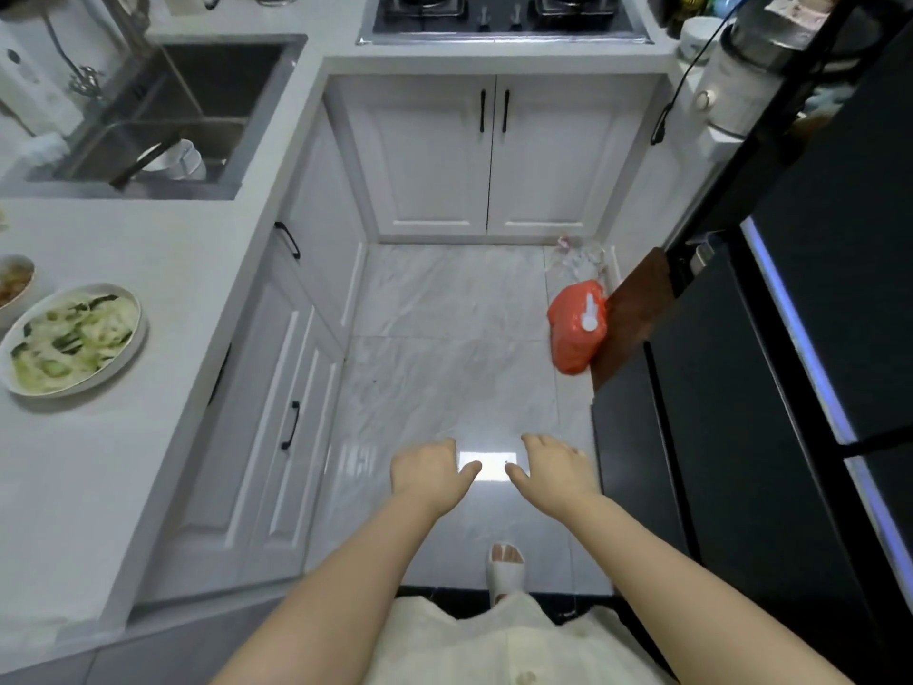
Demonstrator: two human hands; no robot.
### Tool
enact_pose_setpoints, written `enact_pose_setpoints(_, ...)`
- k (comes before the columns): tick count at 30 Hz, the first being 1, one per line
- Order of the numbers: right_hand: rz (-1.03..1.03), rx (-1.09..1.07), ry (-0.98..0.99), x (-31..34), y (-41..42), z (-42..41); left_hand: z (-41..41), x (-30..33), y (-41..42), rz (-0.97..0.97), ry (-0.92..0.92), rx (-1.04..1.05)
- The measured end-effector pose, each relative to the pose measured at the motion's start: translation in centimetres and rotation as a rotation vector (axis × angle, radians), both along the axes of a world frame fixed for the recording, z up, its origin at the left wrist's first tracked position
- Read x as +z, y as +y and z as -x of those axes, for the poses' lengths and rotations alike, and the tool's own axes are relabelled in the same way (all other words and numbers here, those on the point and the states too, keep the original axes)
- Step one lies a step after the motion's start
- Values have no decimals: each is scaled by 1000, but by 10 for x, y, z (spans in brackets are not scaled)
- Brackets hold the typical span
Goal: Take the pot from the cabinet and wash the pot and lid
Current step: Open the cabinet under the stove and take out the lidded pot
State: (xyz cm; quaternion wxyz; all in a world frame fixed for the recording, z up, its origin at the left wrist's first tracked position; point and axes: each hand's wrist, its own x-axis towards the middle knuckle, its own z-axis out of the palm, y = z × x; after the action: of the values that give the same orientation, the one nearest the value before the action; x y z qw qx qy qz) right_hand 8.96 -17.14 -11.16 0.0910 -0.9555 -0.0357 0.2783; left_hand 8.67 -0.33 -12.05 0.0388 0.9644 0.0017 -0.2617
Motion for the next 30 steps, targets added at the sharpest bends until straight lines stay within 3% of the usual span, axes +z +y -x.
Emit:
enact_pose_setpoints(13,-24,101,67,-9,-10,-87,-63,1,-17,-40,24,125)
enact_pose_setpoints(30,0,-84,83,-5,57,-228,-237,4,48,10,61,-30)
